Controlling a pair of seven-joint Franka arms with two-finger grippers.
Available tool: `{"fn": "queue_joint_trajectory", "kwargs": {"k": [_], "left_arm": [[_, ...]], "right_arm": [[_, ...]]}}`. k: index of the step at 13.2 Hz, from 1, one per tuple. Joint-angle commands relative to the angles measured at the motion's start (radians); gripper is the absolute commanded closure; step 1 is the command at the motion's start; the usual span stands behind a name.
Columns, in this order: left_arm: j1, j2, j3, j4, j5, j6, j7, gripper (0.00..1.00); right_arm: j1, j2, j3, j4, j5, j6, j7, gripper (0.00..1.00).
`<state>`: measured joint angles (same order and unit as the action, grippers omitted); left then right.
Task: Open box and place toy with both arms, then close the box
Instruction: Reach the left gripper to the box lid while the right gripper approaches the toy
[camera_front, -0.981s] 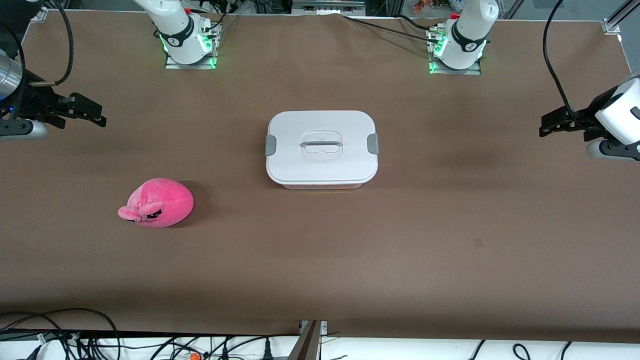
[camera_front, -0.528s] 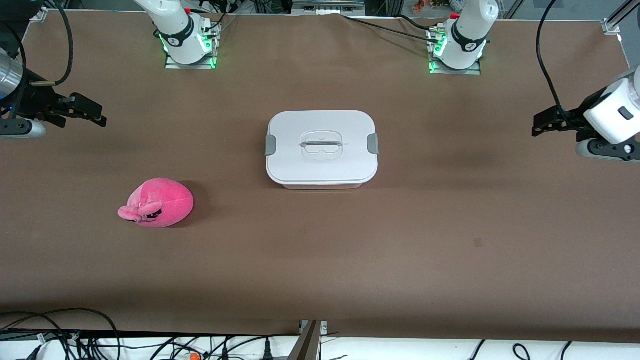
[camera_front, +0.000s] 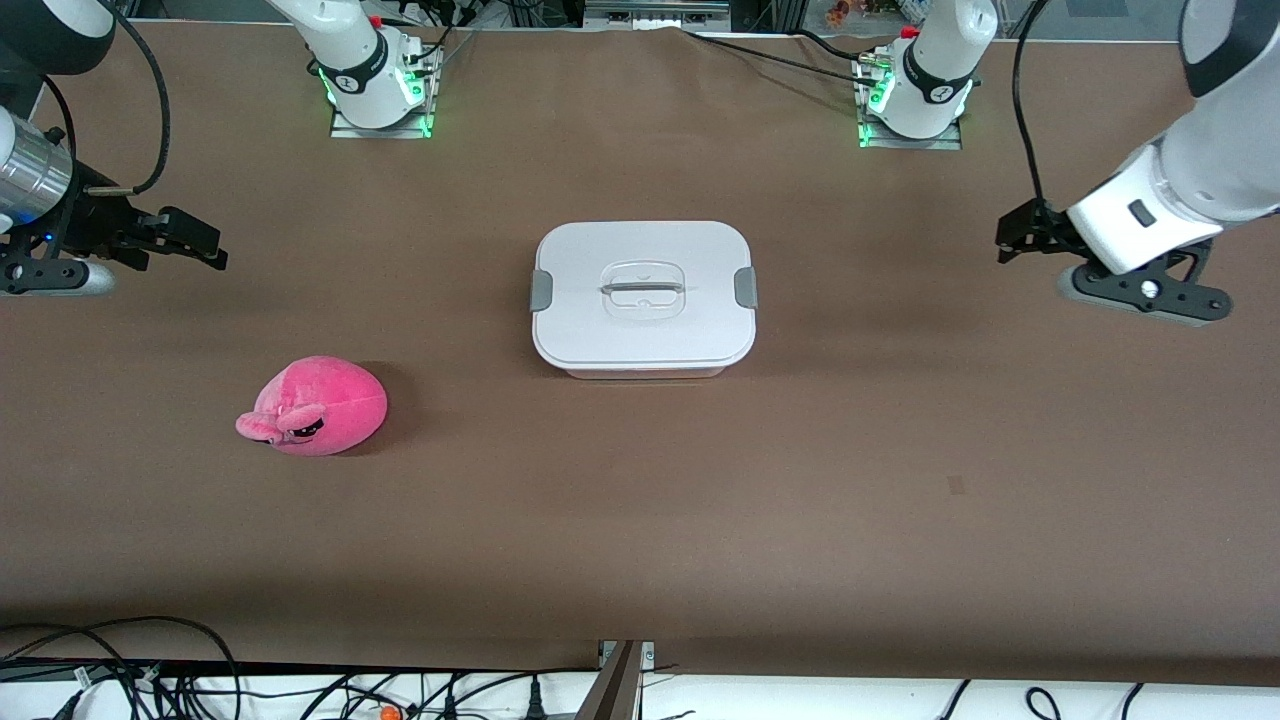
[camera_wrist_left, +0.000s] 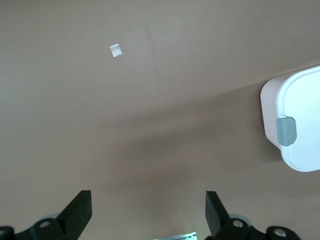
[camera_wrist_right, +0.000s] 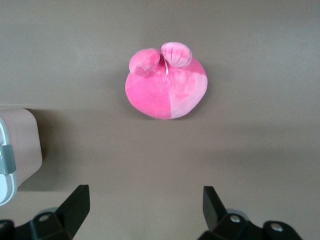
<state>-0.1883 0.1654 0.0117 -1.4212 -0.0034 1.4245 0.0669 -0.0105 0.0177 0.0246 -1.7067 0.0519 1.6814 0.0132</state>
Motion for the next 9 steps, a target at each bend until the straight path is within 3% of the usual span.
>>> {"fn": "queue_joint_trajectory", "kwargs": {"k": [1,5,9], "left_arm": [[-0.074,0.043,0.001,0.033,-0.05,-0.006,-0.005,0.0],[-0.222,0.114,-0.001,0.033,-0.092,0.002,0.008,0.0],[-0.419,0.203,-0.003,0.033,-0.087,0.097,0.01,0.0]], "right_arm": [[-0.006,0.002,0.0,-0.063,0.006,0.081,0.002,0.0],[-0.006,0.04,0.0,-0.086,-0.004,0.156,-0.001,0.0],[-0.006,0.236,-0.003,-0.093,-0.017,0.355,-0.015,0.0]]}}
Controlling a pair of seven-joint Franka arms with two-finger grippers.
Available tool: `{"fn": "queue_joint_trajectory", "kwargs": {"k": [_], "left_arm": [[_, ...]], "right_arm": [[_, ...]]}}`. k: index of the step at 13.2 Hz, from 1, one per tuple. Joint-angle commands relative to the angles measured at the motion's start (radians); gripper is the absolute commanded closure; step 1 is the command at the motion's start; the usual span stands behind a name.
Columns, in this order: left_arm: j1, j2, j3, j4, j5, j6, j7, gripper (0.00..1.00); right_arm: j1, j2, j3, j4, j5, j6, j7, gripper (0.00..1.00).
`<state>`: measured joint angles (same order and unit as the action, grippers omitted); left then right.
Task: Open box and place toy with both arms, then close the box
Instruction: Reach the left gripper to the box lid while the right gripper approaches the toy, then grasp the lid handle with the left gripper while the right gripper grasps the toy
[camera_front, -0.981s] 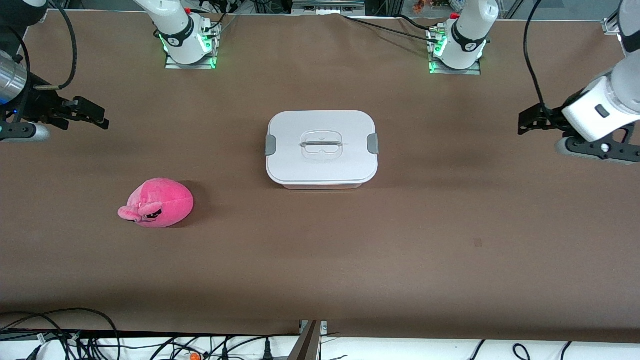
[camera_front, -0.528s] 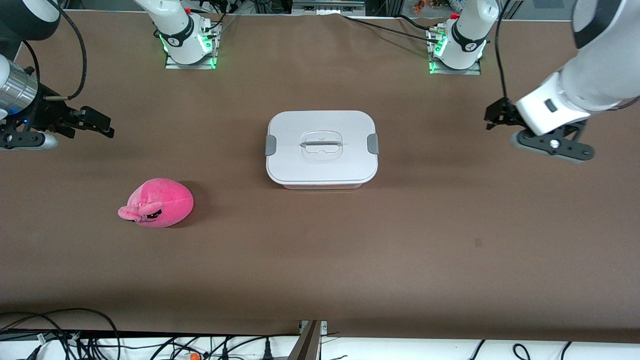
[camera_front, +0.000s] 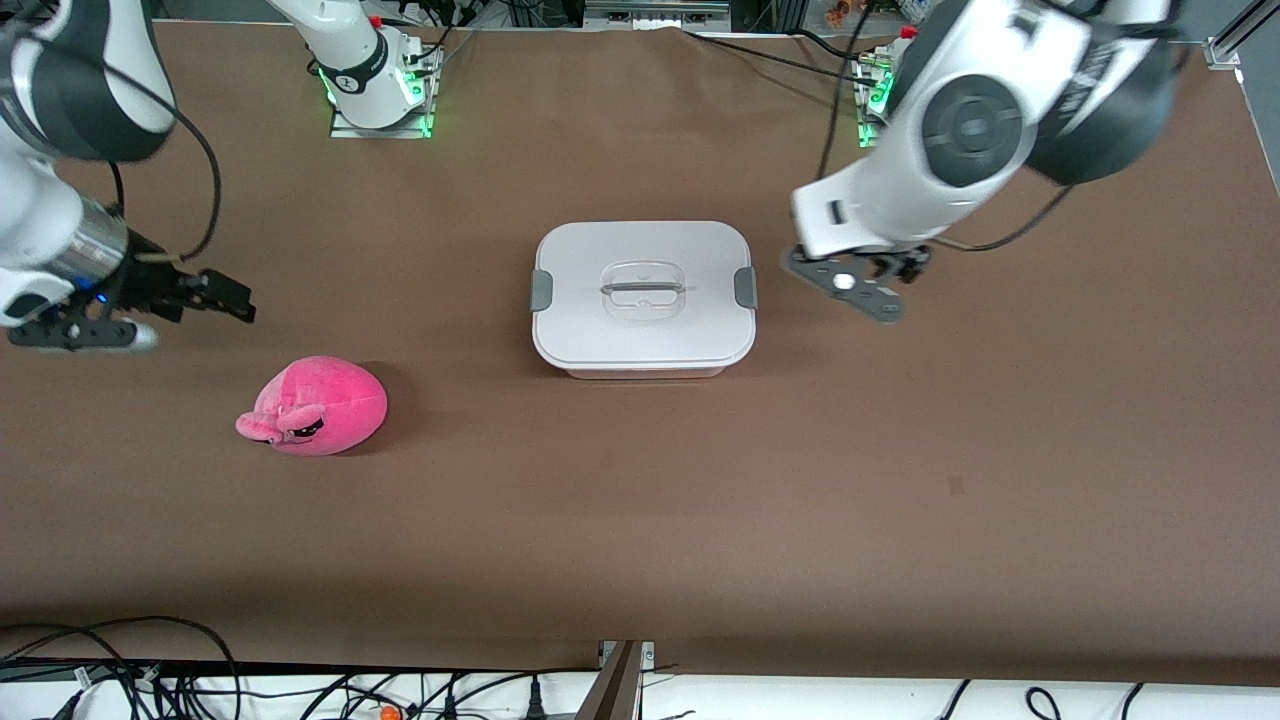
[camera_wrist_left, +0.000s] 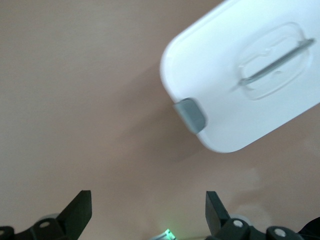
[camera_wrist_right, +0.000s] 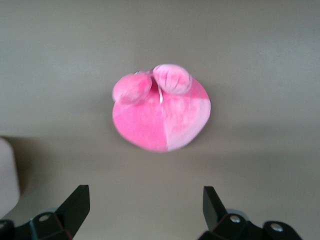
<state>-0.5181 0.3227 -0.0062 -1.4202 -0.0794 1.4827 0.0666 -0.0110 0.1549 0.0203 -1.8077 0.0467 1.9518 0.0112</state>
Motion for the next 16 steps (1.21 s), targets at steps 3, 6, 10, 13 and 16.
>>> {"fn": "queue_joint_trajectory", "kwargs": {"k": [3,6,10,13,16], "left_arm": [[-0.181,0.123,0.015,0.032,-0.011,0.172,0.054,0.0],[-0.223,0.179,0.015,0.027,0.003,0.307,0.227,0.0],[-0.247,0.249,0.015,0.01,0.015,0.471,0.504,0.0],[-0.299,0.254,0.017,-0.003,0.054,0.495,0.536,0.0],[-0.326,0.25,0.017,-0.019,0.089,0.493,0.526,0.0]], "right_arm": [[-0.007,0.215,-0.01,0.001,-0.011,0.229,-0.025,0.0],[-0.007,0.273,-0.008,-0.004,-0.007,0.301,-0.024,0.0],[-0.007,0.275,-0.008,-0.079,-0.007,0.385,-0.057,0.42],[-0.007,0.262,-0.008,-0.041,-0.005,0.313,-0.083,1.0],[-0.007,0.253,-0.01,0.037,-0.004,0.162,-0.085,1.0]]}}
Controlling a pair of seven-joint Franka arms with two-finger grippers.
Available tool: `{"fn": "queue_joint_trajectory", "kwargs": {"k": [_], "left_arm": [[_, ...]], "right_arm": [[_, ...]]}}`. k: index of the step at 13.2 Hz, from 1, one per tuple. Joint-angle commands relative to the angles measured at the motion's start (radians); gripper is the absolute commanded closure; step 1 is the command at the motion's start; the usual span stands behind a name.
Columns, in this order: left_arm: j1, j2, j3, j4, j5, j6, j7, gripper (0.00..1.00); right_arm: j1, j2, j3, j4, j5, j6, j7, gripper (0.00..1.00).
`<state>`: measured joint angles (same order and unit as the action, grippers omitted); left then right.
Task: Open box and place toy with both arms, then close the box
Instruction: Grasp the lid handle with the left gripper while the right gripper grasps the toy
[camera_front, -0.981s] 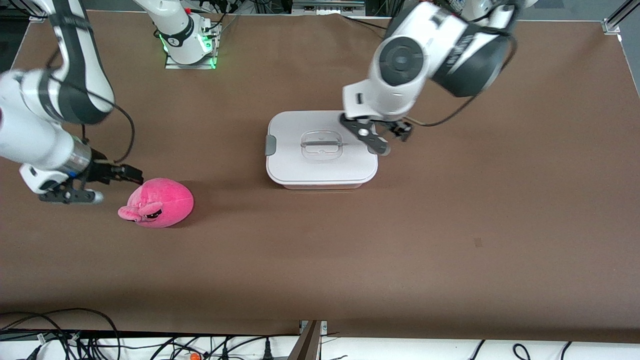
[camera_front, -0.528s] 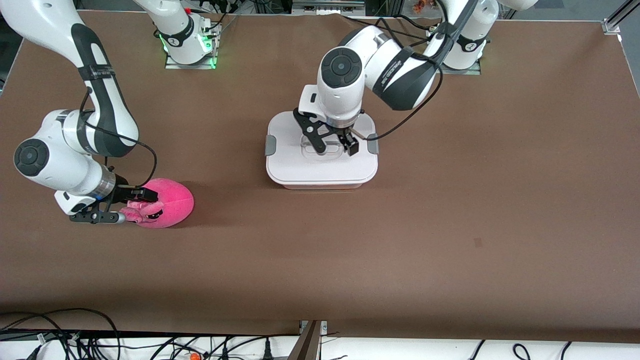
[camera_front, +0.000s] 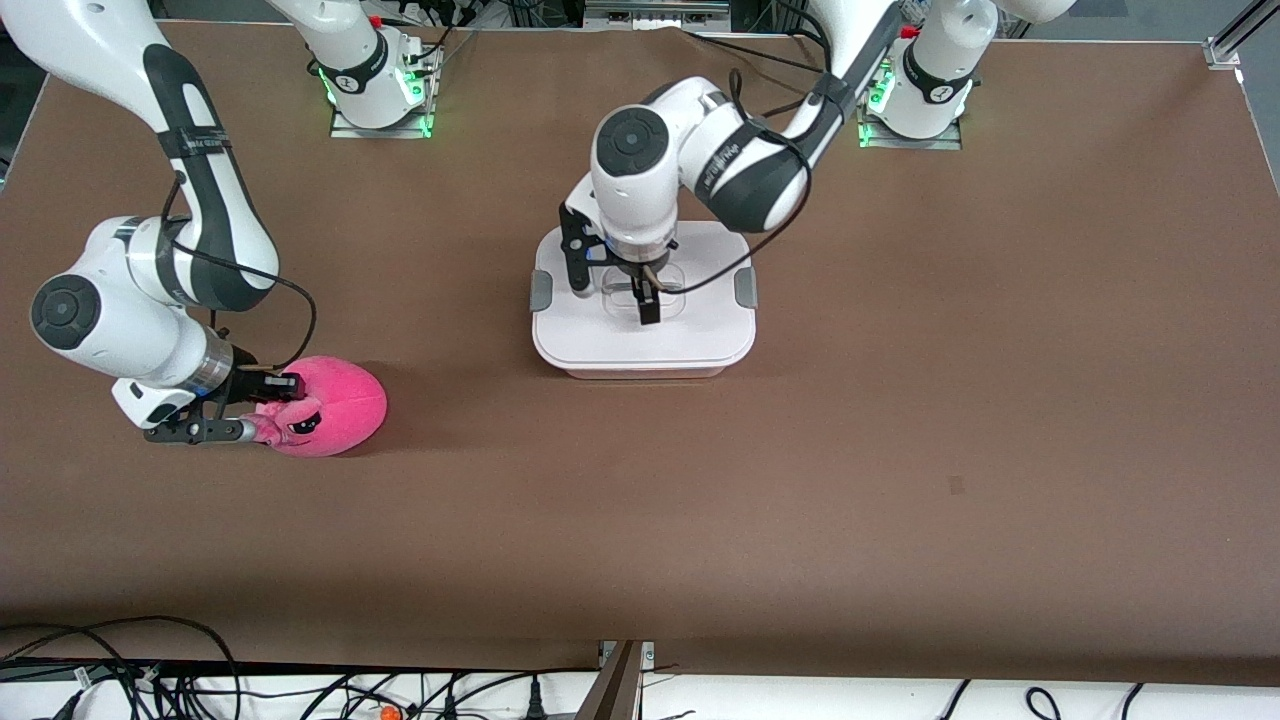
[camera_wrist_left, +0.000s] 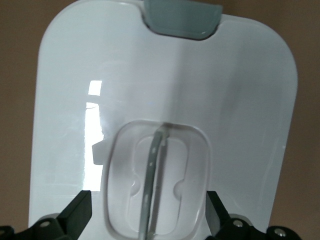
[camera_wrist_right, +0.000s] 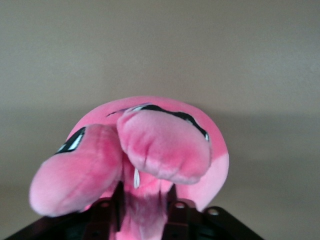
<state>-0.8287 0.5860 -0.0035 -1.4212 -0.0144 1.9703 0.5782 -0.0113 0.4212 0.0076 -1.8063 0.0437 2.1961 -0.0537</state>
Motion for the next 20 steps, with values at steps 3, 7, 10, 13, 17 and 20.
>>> {"fn": "queue_joint_trajectory", "kwargs": {"k": [3,7,10,13,17,20], "left_arm": [[-0.021,-0.023,0.014,-0.038,0.025,0.002,0.015,0.0],[-0.033,-0.048,0.013,-0.074,0.05,-0.002,0.025,0.67],[-0.033,-0.063,0.013,-0.076,0.051,-0.021,0.008,1.0],[-0.036,-0.069,0.013,-0.076,0.051,-0.031,0.006,1.0],[-0.029,-0.086,0.014,-0.064,0.05,-0.063,0.015,1.0],[0.006,-0.132,0.016,-0.058,0.042,-0.114,0.02,1.0]], "right_arm": [[-0.007,-0.036,0.005,0.045,-0.002,-0.102,-0.026,1.0],[-0.003,-0.045,0.012,0.157,-0.01,-0.25,-0.035,1.0],[-0.001,-0.047,0.031,0.249,-0.007,-0.393,-0.205,1.0],[0.04,-0.047,0.04,0.298,-0.05,-0.466,-0.319,1.0],[0.068,-0.061,0.054,0.338,-0.07,-0.518,-0.426,1.0],[0.07,-0.064,0.077,0.358,-0.071,-0.547,-0.478,1.0]]}}
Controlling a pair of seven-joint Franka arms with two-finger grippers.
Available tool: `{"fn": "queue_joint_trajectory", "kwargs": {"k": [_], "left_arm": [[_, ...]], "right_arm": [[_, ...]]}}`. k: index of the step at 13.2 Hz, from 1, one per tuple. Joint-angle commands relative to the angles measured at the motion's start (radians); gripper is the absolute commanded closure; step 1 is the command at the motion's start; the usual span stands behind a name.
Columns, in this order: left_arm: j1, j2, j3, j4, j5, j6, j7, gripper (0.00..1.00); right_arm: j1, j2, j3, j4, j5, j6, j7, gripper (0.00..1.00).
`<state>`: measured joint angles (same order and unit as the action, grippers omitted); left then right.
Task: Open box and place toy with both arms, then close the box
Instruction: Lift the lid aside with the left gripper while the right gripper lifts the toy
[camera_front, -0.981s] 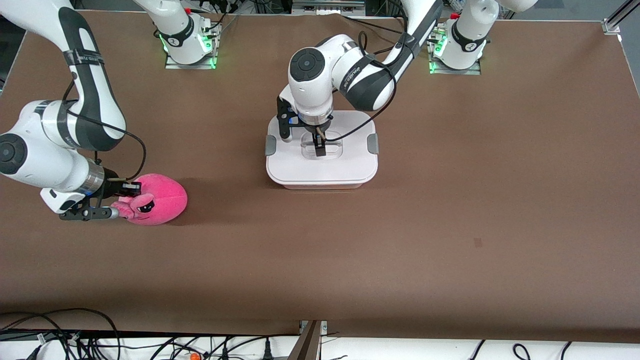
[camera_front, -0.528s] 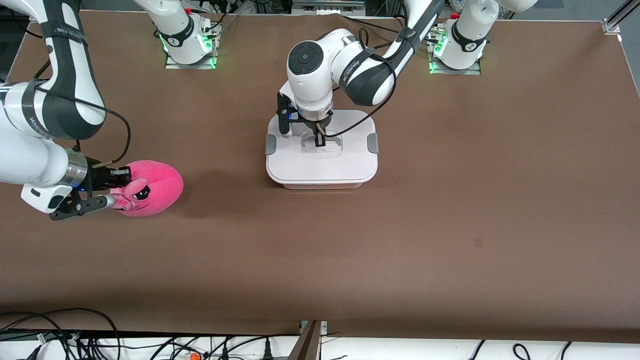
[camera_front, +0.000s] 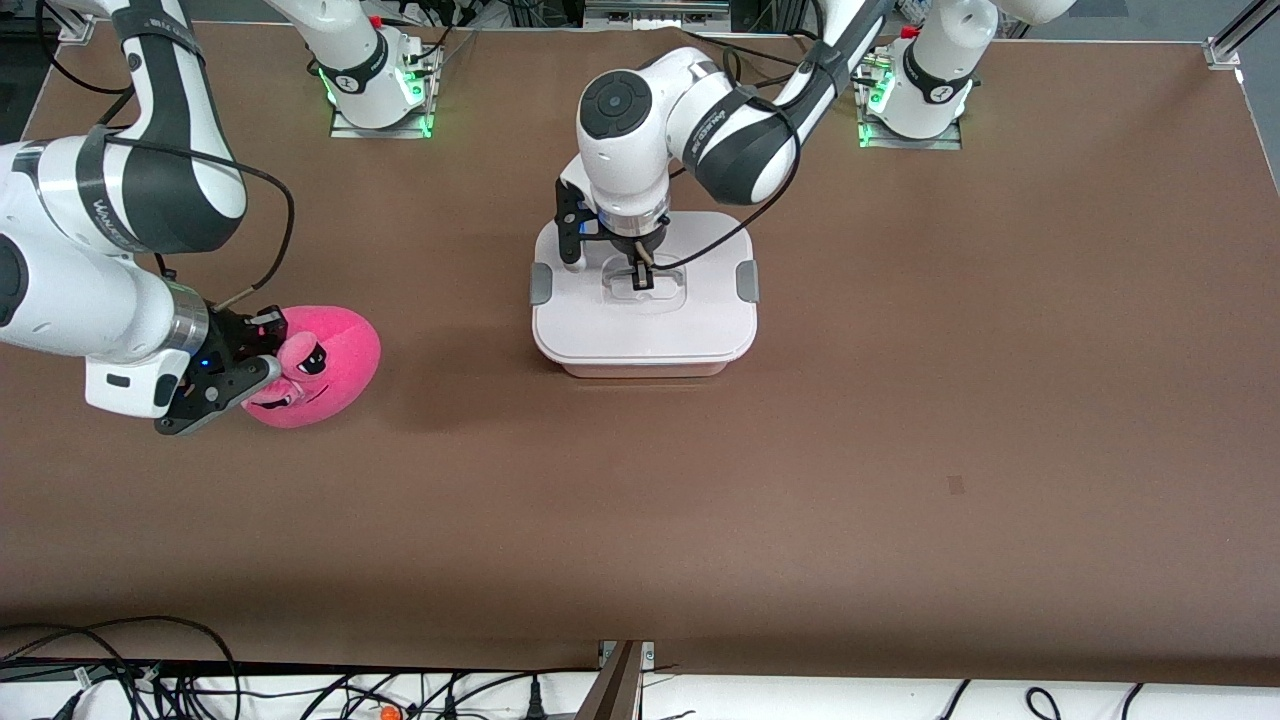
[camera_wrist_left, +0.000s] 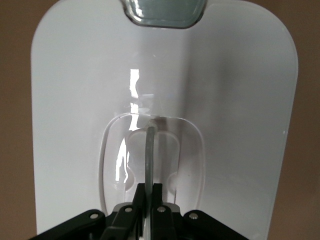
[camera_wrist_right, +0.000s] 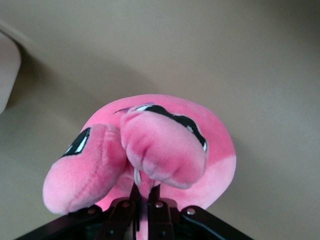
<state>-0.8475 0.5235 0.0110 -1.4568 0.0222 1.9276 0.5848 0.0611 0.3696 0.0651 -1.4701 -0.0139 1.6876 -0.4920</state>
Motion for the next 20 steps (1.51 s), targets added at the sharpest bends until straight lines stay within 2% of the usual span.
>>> {"fn": "queue_joint_trajectory", "kwargs": {"k": [1,5,9,14,18,20], "left_arm": [[0.031,-0.086,0.006,-0.01,0.004,-0.109,0.013,1.0],[0.134,-0.161,0.007,0.032,0.002,-0.294,0.064,1.0],[0.371,-0.261,0.009,0.032,0.016,-0.433,0.237,1.0],[0.689,-0.257,0.01,0.075,0.016,-0.495,0.585,1.0],[0.809,-0.258,0.014,0.075,0.021,-0.562,0.699,1.0],[0.818,-0.249,0.012,0.073,0.08,-0.558,0.708,1.0]], "right_arm": [[-0.001,-0.012,0.021,0.024,-0.024,-0.042,-0.046,1.0],[-0.001,-0.015,0.022,0.024,-0.026,-0.045,-0.05,1.0],[-0.001,-0.023,0.022,0.024,-0.026,-0.046,-0.048,1.0],[0.005,-0.024,0.024,0.024,-0.026,-0.046,-0.045,1.0],[0.035,-0.023,0.028,0.027,-0.024,-0.046,-0.034,1.0],[0.063,-0.014,0.027,0.075,-0.021,-0.052,-0.027,1.0]]}}
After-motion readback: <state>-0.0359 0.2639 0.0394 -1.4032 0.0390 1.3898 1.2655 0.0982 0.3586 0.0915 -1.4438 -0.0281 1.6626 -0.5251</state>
